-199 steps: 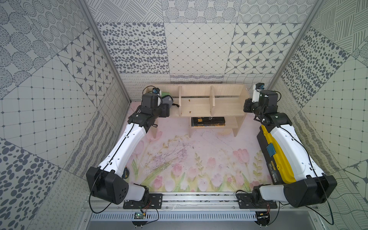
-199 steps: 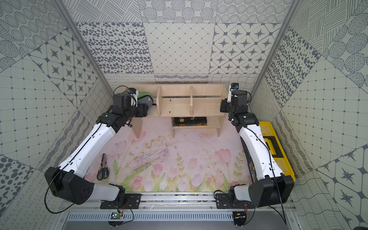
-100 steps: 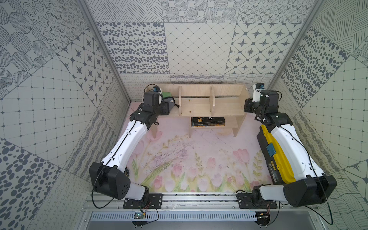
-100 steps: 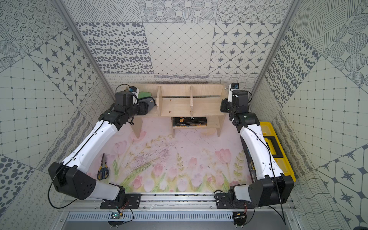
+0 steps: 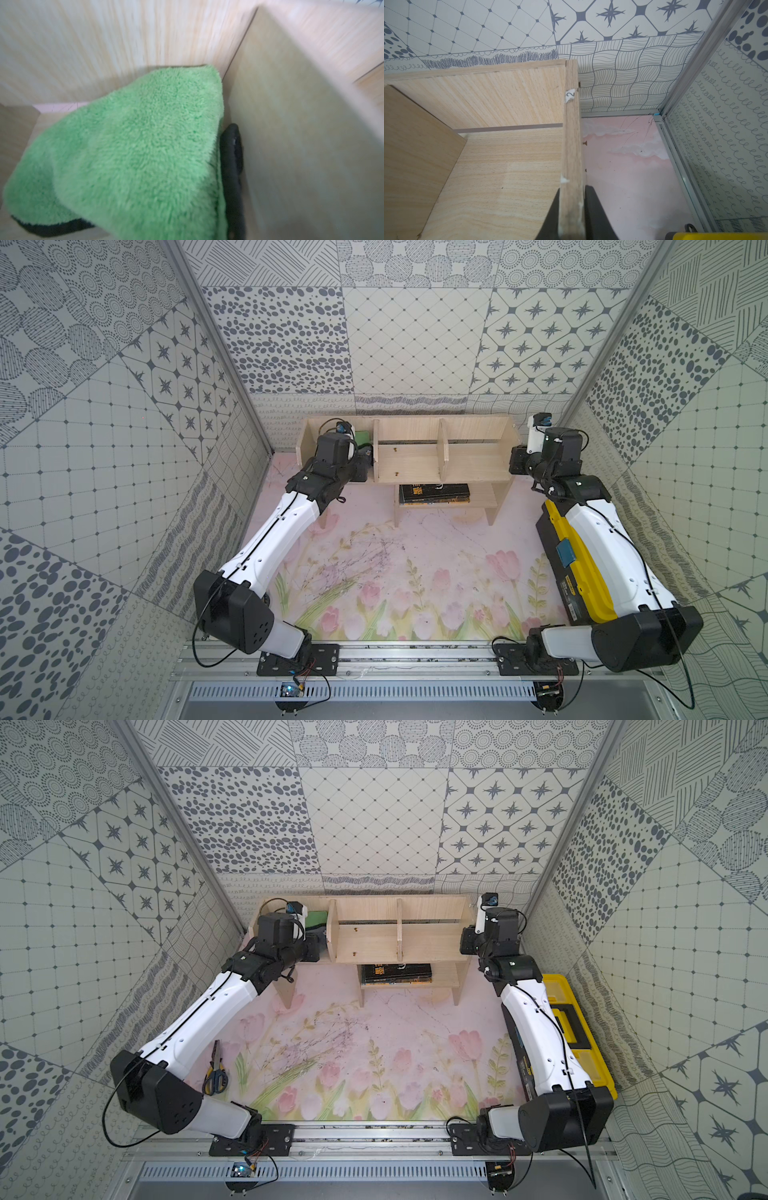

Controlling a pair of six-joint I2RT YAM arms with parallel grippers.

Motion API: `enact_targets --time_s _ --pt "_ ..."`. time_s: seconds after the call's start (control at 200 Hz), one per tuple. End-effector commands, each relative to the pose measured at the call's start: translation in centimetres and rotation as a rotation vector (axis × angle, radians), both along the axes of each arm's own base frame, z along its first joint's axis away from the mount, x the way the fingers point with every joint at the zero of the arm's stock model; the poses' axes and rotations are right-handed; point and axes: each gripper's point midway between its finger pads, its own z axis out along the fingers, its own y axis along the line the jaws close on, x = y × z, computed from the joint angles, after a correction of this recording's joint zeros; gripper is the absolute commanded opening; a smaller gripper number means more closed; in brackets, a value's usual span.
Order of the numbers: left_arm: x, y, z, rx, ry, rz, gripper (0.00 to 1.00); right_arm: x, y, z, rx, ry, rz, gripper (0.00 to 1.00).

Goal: Wipe the bookshelf clean with a cloth
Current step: Wipe the dust from the shelf.

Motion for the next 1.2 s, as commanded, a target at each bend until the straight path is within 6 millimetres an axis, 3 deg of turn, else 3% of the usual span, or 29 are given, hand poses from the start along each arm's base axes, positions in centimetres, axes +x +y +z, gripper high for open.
enact_targets --time_s 0.0,0.12,0.29,0.42,0.69,0.795,0.935,1.06,1.196 --pt "2.4 -0.6 5.8 -0.020 -0.144 0.014 0.00 1.0 2.3 -1.4 0.112 0.024 0.062 0.00" --pt "3.2 0.3 8.5 0.018 -0.189 0.051 0.00 0.9 2.4 -1.3 0.117 0.023 0.068 0.00" --pt "3.1 6.5 8.5 0.142 -0.178 0.261 0.00 0.9 2.7 -1.2 0.127 0.022 0.079 0.00" --pt "2.0 9.5 4.9 0.164 -0.072 0.326 0.00 1.0 2.6 -1.3 0.124 0.025 0.074 0.00" --pt "-1.0 10.2 -2.1 0.135 0.073 0.361 0.00 1.0 2.5 -1.5 0.119 0.028 0.069 0.00" --pt "-2.0 9.4 -4.1 0.073 0.125 0.338 0.00 1.0 2.4 -1.4 0.116 0.028 0.066 0.00" --pt "-2.5 6.2 -5.5 -0.025 0.180 0.238 0.00 0.9 2.4 -1.3 0.118 0.025 0.066 0.00" --pt "-2.3 2.8 -4.1 -0.079 0.134 0.138 0.00 0.8 2.7 -1.3 0.124 0.027 0.078 0.00" --pt "-0.2 1.9 -0.4 -0.116 0.063 0.142 0.00 0.8 3.2 -1.4 0.135 0.032 0.099 0.00"
